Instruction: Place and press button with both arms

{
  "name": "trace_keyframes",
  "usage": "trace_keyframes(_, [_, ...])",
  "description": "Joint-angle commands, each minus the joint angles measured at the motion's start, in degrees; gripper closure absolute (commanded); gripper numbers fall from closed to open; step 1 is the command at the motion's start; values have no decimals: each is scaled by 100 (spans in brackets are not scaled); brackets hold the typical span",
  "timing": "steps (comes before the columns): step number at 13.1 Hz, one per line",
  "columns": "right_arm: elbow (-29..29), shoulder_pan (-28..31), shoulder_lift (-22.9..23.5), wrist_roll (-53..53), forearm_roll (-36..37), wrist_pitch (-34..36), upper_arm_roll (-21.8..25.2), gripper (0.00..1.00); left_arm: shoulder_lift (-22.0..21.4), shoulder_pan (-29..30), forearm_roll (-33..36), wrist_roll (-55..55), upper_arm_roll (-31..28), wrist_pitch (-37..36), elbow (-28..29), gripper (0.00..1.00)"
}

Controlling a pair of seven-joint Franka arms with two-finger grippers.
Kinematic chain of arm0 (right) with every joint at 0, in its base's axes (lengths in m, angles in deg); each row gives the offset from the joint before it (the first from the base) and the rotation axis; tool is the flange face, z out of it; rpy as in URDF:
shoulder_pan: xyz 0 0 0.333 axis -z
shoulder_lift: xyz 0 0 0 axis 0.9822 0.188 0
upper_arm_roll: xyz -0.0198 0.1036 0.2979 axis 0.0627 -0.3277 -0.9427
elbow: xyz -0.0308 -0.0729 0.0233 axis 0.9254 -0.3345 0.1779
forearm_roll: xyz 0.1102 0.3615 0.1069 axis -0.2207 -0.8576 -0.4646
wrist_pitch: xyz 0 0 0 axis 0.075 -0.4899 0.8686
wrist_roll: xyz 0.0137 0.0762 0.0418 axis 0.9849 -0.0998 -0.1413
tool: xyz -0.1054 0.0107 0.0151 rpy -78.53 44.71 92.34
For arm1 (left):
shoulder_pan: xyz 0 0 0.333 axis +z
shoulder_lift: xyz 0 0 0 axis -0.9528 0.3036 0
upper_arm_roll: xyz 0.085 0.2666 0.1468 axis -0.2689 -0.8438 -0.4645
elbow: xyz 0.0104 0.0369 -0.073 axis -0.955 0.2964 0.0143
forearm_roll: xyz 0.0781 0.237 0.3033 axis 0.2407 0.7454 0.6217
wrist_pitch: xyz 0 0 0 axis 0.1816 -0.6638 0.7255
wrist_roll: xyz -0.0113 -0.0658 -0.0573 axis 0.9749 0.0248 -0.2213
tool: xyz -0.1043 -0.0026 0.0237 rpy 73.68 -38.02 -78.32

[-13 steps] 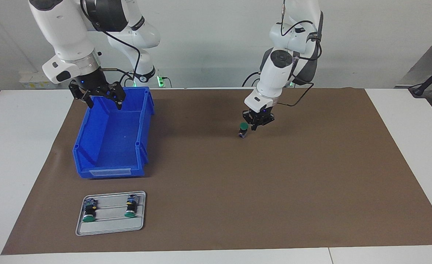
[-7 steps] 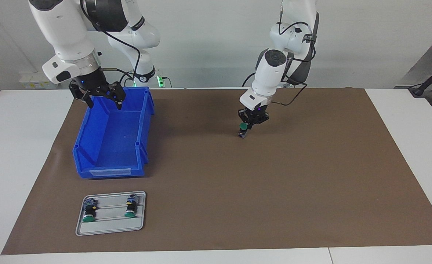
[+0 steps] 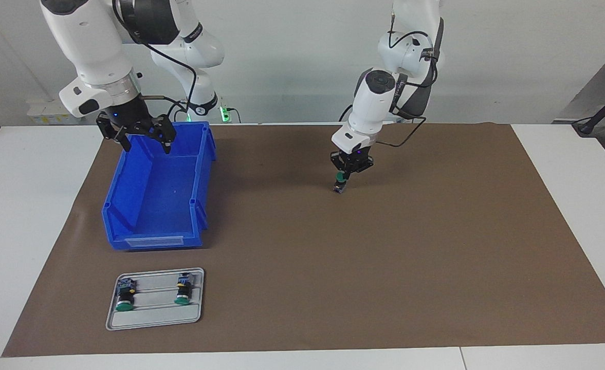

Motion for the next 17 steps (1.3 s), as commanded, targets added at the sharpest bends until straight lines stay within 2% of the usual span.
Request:
trace_keyframes(1, [60,12,-59,88,-33,56,9,0,-277,-171,73,113,-80,423,475,92])
trace_keyframes(17, [60,-24,-59,96,-33,47,9,0,-190,-215,73,69,-80,873,783,92])
